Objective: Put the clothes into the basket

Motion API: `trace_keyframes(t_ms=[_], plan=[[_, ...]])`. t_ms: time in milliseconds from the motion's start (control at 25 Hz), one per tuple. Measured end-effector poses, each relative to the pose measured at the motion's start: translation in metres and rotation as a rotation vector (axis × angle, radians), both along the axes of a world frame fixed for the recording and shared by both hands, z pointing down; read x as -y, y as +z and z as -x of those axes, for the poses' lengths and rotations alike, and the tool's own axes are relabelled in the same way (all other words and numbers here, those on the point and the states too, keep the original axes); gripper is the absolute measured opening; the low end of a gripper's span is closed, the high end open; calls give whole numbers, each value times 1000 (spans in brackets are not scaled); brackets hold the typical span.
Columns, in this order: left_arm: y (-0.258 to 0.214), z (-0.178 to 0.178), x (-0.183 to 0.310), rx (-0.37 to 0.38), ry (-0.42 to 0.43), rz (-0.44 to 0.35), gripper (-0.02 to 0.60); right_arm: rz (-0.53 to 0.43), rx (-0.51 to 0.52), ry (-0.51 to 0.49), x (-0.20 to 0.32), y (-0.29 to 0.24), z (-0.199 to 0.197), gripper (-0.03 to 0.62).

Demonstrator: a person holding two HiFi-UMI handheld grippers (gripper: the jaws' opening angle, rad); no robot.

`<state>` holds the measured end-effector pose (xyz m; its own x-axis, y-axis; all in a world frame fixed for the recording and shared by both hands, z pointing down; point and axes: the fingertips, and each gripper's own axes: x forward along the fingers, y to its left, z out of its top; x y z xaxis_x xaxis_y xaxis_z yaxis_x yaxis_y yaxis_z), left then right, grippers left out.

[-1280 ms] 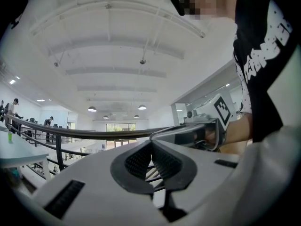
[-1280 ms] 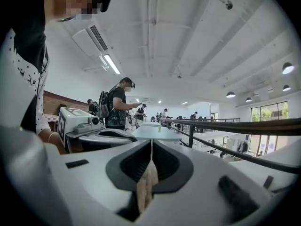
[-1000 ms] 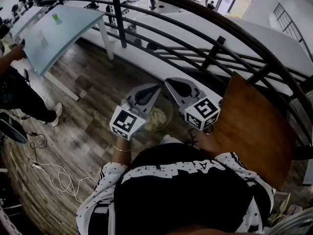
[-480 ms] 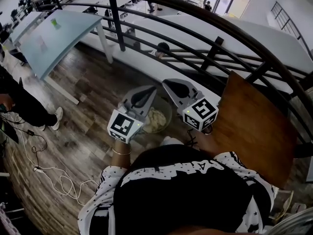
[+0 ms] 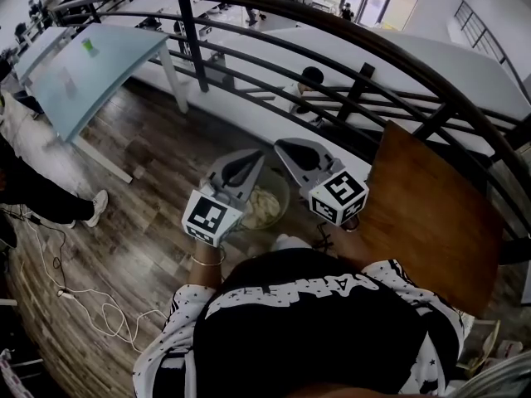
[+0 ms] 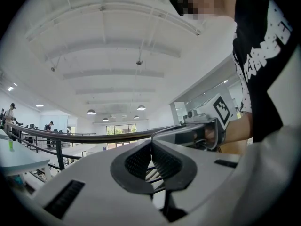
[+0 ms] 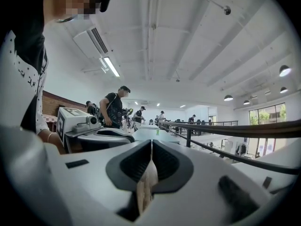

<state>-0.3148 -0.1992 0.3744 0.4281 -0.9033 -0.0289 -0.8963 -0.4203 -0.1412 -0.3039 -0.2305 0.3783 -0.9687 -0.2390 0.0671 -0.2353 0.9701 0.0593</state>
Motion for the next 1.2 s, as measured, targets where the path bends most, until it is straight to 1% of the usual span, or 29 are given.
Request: trace_keyframes(t_ms=[600,760,1200], plan=[[0,0,0,-3,-3,3,15,1,-20,-12,-3,5,2,31],[3,3,-3,-5,-2,4,15,-10,-40,-10,-6,9,5,28],[4,12,-7,-8,-15,6,15,2,-36,-19,-10,10,13,28]])
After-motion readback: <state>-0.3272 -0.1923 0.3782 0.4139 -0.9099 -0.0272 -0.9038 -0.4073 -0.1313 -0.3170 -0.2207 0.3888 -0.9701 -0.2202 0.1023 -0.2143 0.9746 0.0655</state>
